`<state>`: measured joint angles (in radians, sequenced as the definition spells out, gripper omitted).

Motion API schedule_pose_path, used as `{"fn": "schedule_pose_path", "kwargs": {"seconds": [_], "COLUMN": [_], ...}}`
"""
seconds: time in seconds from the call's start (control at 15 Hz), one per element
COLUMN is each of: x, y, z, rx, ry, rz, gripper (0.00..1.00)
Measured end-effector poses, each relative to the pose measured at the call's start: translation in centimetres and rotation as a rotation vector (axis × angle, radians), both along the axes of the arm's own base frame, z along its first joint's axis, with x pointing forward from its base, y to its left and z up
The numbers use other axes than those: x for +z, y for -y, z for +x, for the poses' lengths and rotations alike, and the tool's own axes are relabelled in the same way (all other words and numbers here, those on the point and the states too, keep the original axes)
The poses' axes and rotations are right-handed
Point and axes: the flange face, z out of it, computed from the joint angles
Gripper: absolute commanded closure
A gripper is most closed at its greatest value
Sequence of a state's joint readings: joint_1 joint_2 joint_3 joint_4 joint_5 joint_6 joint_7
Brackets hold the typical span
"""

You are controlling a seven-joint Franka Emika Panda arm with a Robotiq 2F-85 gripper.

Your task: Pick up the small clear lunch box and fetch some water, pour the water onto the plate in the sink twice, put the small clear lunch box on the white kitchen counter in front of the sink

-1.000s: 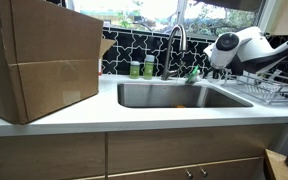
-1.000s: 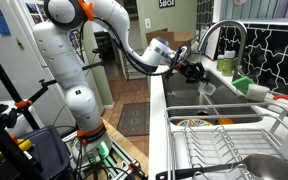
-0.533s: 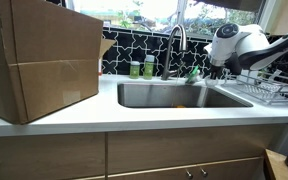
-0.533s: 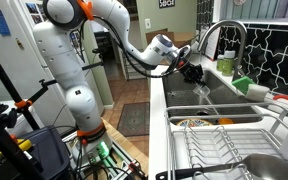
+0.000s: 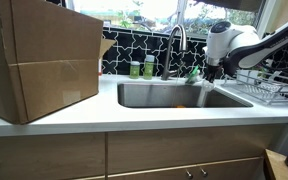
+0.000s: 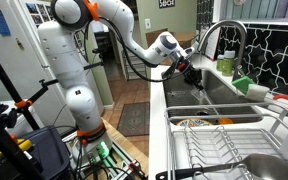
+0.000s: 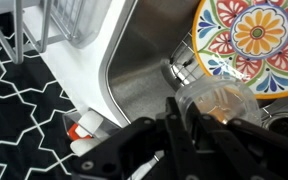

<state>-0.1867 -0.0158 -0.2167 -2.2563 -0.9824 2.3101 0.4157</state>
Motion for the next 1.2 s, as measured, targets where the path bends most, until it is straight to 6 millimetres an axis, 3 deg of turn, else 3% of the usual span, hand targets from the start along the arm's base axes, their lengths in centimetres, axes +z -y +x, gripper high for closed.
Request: {"fn": "schedule_pose_path", "kwargs": {"seconds": [0.47,0.8,1.2], "x": [-0.3,-0.6,-1.1], "y": [1.0,-0.2,-1.0], "z": [4.3,7.0,8.7], "rx": [-0.121,-0.099,-0.066], "ry": [0.098,0.176,0.272], "rz": [0.118,0.179,0.228], "gripper": [0.97,0.97,0.97]}}
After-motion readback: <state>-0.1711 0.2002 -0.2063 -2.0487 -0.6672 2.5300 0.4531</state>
